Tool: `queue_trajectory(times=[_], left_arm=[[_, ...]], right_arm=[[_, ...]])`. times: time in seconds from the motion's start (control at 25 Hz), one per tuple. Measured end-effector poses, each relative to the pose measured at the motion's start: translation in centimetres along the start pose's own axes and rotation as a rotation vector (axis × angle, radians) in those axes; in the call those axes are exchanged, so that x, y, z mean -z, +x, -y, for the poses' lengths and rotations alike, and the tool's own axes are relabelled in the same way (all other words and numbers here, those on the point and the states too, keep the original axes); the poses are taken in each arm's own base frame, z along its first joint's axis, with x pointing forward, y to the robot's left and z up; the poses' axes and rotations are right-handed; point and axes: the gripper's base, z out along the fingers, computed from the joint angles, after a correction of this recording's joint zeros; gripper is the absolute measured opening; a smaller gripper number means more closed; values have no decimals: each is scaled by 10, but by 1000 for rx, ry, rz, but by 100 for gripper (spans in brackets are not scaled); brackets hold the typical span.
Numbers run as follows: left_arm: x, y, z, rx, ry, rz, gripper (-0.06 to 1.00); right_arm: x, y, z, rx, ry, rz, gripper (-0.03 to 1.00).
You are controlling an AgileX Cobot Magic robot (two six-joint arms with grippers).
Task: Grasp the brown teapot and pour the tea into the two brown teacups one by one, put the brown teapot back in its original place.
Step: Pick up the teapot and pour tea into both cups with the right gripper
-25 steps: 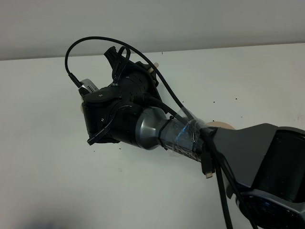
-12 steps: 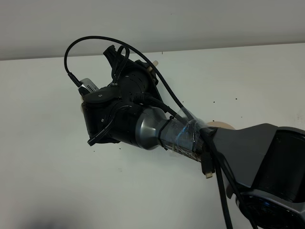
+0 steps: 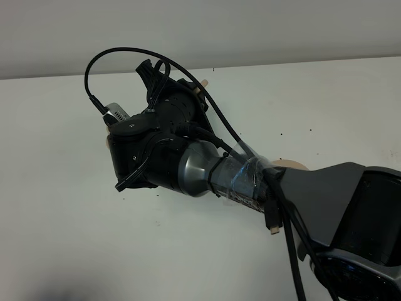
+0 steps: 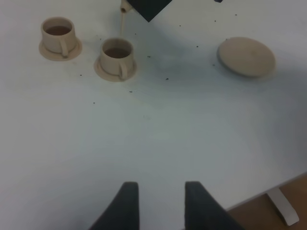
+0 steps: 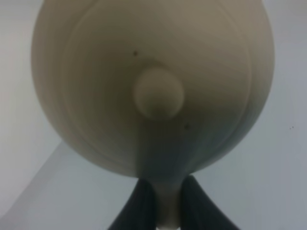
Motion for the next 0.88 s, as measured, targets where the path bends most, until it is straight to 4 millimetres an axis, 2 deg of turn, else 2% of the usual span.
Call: queue_trajectory(times=[0.88], left_arm=[[0, 0, 0, 0, 0, 0, 26]], right_arm=[[0, 0, 0, 0, 3, 2, 11]])
